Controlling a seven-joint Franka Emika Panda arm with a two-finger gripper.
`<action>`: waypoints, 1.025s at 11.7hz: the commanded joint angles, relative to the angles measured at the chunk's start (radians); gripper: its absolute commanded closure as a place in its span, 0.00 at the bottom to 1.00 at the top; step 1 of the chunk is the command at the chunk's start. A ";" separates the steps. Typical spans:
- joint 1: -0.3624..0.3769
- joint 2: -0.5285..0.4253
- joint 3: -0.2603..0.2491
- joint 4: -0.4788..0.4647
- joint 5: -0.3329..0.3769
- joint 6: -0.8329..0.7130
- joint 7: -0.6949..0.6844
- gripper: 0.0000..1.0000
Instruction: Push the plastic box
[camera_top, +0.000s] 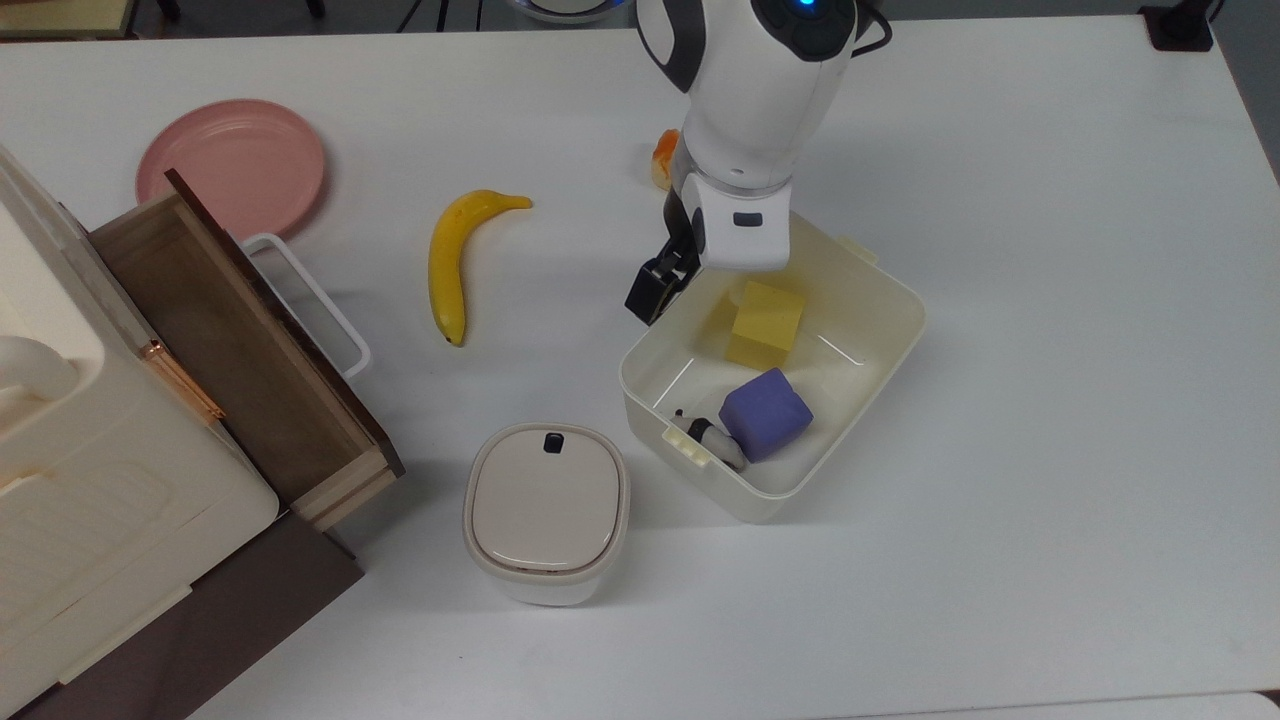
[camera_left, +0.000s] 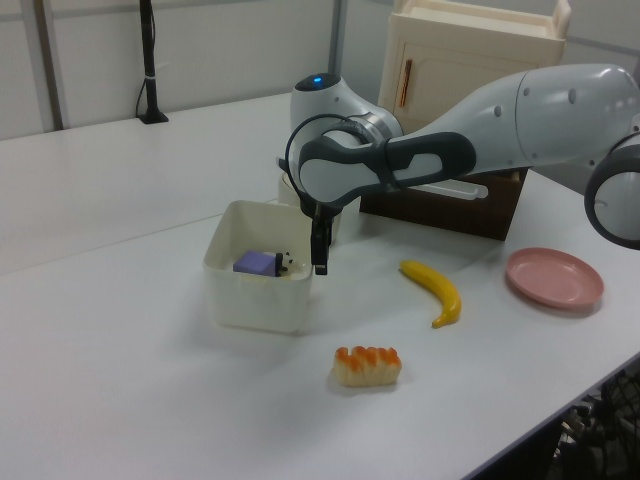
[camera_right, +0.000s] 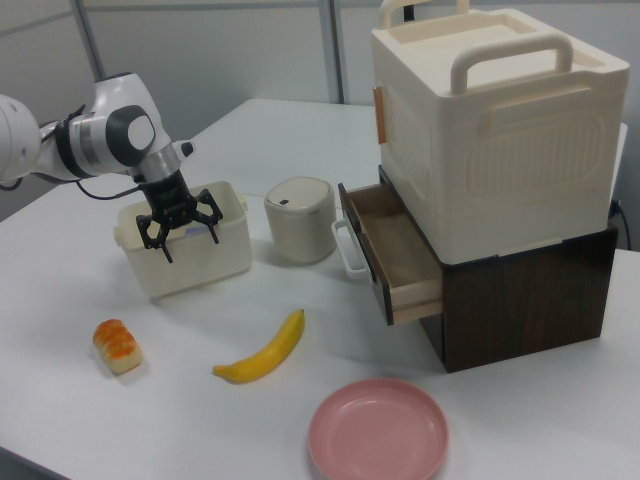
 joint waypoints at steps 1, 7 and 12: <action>0.014 0.029 -0.002 0.027 -0.022 0.009 0.024 0.00; -0.023 -0.081 0.000 0.002 -0.009 -0.009 0.027 0.00; -0.127 -0.325 -0.001 -0.020 0.077 -0.263 0.280 0.00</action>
